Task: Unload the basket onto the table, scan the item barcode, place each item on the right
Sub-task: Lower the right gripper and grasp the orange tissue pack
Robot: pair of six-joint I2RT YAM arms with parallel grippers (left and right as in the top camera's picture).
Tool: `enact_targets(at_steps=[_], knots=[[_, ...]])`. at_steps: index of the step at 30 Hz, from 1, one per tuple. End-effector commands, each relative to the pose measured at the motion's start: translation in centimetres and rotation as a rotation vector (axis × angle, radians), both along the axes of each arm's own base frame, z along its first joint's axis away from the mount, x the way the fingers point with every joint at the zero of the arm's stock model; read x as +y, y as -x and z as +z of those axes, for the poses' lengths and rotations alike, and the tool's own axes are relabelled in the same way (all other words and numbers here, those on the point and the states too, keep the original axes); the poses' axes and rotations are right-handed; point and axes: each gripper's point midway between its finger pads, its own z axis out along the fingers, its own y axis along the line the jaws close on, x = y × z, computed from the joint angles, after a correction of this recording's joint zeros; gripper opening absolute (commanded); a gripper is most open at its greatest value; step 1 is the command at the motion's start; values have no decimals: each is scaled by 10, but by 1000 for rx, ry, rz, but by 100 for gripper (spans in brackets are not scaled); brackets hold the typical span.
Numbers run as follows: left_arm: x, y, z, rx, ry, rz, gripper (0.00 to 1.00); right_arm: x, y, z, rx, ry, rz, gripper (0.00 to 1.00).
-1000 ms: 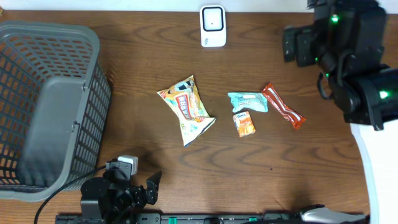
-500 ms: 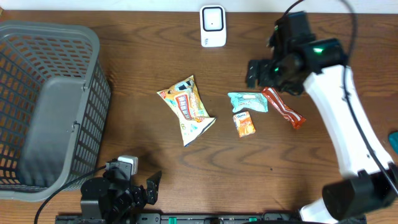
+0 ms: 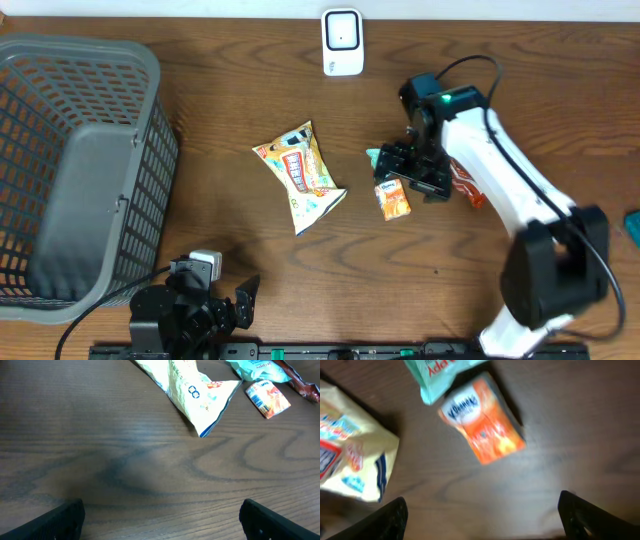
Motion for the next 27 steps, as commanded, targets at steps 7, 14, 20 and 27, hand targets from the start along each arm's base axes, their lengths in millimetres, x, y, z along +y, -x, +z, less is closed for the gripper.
enact_targets(at_steps=[7, 14, 20, 27], knots=[[-2, 3, -2, 15, 6, -10, 99, -25, 9, 30, -392, 0, -100, 1], [-2, 3, -2, 15, 6, -10, 99, 9, 0, -21, -406, -76, -45, 1], [-2, 3, -2, 15, 6, -10, 99, 11, -7, -45, -374, -50, -43, 1], [-2, 3, -2, 15, 6, -10, 99, 8, 0, -95, -248, 5, -41, 1]])
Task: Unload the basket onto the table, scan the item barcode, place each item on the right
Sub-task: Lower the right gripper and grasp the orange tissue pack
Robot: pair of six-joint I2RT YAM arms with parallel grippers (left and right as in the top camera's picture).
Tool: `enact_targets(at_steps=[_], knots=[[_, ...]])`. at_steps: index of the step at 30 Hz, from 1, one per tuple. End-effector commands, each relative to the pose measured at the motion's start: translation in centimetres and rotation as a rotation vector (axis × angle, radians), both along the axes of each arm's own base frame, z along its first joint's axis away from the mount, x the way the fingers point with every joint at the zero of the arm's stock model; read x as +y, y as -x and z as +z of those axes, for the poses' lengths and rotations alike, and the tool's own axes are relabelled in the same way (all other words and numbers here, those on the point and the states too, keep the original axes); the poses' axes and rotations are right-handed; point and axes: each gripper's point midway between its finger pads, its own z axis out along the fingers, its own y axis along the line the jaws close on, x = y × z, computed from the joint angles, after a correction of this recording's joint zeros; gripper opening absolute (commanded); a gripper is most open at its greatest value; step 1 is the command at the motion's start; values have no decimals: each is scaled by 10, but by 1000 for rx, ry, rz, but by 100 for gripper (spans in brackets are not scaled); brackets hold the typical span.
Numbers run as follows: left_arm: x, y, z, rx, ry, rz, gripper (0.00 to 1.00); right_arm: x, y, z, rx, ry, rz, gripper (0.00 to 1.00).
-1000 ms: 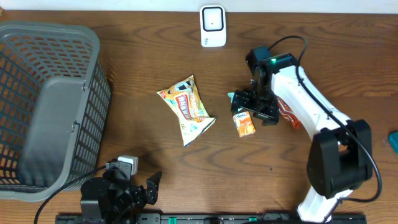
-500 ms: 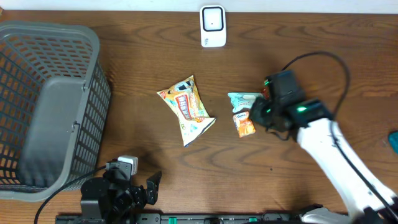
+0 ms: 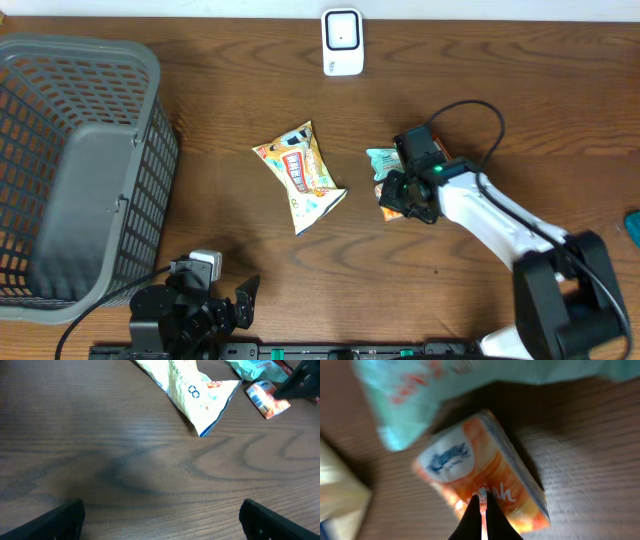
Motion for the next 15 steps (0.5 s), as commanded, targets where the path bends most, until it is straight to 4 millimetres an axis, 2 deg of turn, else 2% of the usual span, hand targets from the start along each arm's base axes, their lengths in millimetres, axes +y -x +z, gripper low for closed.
enact_targets(at_steps=[1, 4, 6, 9, 12, 13, 14, 15], knots=[[-2, 3, -2, 13, 6, -10, 98, 3, 8, -27, 89, 12, -3, 1], [-2, 3, -2, 13, 6, -10, 99, 4, 9, -32, 97, 12, 17, 1], [-2, 3, -2, 13, 6, -10, 99, 8, 1, -23, 57, -5, 43, 1], [-2, 3, -2, 13, 6, -10, 99, 17, -16, 15, -42, -37, 102, 1], [-2, 3, -2, 13, 6, -10, 99, 20, -24, 61, -131, -61, 124, 1], [-2, 3, -2, 13, 6, -10, 99, 18, -25, 81, -166, -74, 119, 5], [-2, 3, -2, 13, 6, -10, 99, 18, -24, 90, -184, -82, 113, 19], [-2, 3, -2, 13, 6, -10, 99, 16, -21, 100, -202, -92, 99, 45]])
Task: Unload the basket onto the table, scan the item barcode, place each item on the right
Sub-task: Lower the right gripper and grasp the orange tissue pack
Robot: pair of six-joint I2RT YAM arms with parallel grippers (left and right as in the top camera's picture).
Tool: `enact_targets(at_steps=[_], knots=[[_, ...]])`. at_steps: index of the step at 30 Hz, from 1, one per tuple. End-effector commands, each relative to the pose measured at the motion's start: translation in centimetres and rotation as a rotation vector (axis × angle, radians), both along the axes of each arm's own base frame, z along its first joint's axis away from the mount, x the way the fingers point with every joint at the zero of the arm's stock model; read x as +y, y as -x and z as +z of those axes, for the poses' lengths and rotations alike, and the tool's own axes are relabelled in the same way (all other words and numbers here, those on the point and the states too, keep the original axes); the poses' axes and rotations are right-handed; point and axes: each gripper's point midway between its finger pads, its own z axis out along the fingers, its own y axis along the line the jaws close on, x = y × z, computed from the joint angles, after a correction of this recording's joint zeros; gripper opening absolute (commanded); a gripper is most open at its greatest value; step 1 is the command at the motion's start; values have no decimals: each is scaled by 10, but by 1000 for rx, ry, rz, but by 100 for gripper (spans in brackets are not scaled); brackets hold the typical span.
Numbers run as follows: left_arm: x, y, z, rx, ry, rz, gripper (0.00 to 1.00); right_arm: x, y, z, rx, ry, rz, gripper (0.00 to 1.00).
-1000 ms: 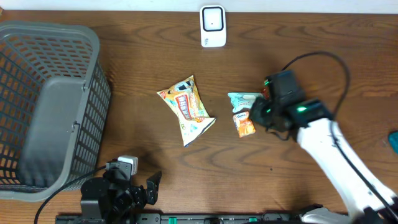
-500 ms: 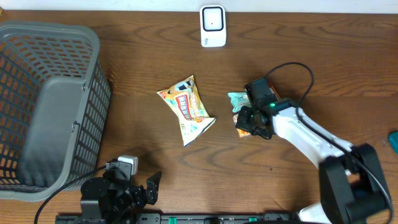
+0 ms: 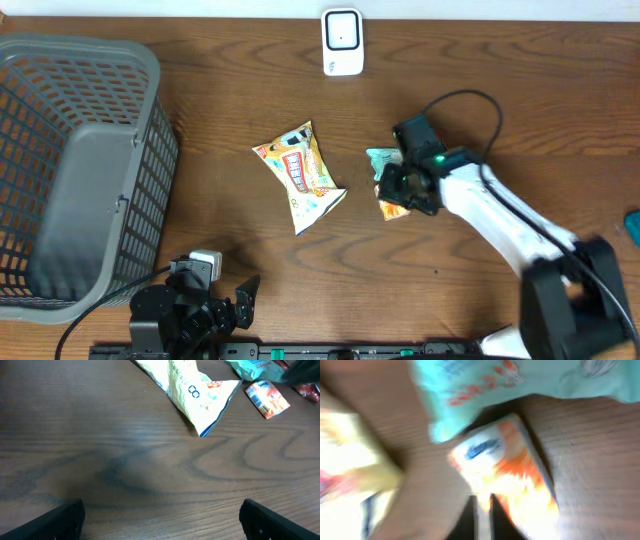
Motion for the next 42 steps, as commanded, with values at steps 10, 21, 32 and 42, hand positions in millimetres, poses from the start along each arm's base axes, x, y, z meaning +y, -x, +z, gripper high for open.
enact_targets(at_steps=[10, 21, 32, 42], knots=[[-2, 3, -2, 13, 6, -10, 99, -24, 35, 31, 89, -69, -478, 91], [-2, 3, -2, 13, 6, -10, 99, -28, 30, -19, 50, -137, -636, 66], [-2, 3, -2, 13, 6, -10, 99, -34, 22, -32, -10, -125, -653, 92], [-2, 3, -2, 13, 6, -10, 99, -33, 25, -53, 47, -102, -662, 76]])
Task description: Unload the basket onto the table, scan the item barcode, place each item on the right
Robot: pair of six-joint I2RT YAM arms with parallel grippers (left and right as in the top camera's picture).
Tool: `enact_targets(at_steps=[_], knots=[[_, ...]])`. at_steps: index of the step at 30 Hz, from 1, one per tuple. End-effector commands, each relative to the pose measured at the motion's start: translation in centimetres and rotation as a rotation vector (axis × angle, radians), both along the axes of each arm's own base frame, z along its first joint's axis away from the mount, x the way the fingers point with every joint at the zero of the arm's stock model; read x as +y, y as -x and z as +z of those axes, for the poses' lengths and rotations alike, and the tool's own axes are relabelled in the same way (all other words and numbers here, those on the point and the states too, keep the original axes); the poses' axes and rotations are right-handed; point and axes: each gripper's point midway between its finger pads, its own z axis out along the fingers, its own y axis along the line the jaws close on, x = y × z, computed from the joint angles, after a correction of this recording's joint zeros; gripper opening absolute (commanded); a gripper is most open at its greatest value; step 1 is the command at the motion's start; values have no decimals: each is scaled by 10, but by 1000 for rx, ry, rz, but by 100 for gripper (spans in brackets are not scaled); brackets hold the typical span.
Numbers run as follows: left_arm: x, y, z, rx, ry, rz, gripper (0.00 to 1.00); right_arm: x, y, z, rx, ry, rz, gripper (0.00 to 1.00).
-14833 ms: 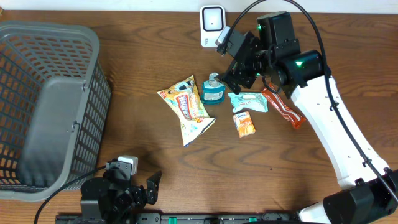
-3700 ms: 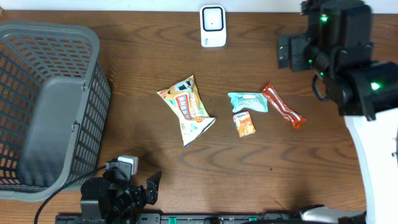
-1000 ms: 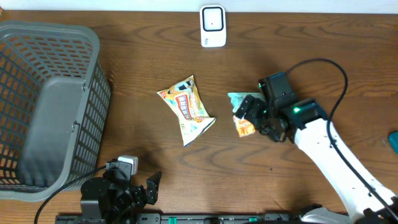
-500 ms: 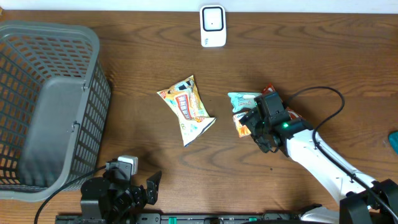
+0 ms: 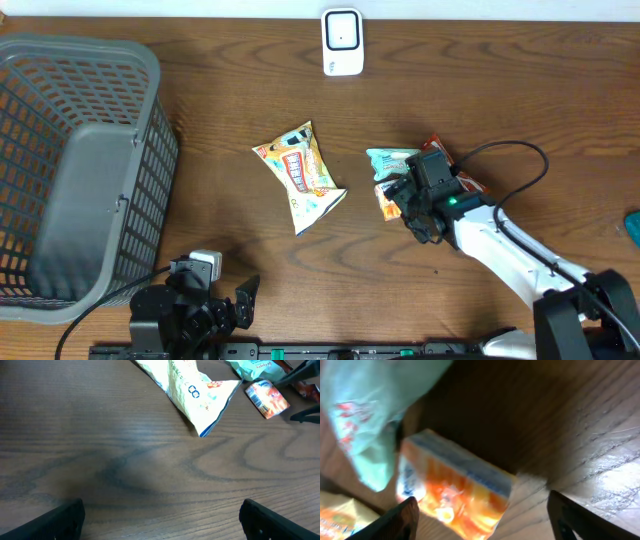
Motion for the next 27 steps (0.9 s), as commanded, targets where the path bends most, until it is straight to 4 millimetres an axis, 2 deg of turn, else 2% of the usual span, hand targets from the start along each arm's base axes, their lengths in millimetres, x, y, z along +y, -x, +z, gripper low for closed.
enact_targets(at_steps=[1, 4, 9, 12, 13, 14, 18, 22, 27], knots=[[-2, 3, -2, 13, 6, -10, 99, -3, 6, -18, 56, 15, -24, 72], [-2, 3, -2, 13, 6, -10, 99, 0, 5, -26, 70, 6, -18, 66], [-2, 3, -2, 13, 6, -10, 99, -1, 7, -37, 96, 22, -20, 43], [-2, 3, -2, 13, 6, -10, 99, -3, 9, -41, 107, 32, -21, 20], [-2, 3, -2, 13, 6, -10, 99, -3, 9, -42, 107, 35, -19, 5], [-2, 3, -2, 13, 6, -10, 99, -3, 9, -42, 106, 36, -16, 1], [-2, 3, -2, 13, 6, -10, 99, 3, 10, -38, 105, 8, 27, 1], [-2, 3, -2, 13, 6, -10, 99, 25, 12, -21, 90, -123, 187, 1], [-2, 3, -2, 13, 6, -10, 99, 67, 29, 33, 56, -521, 439, 1]])
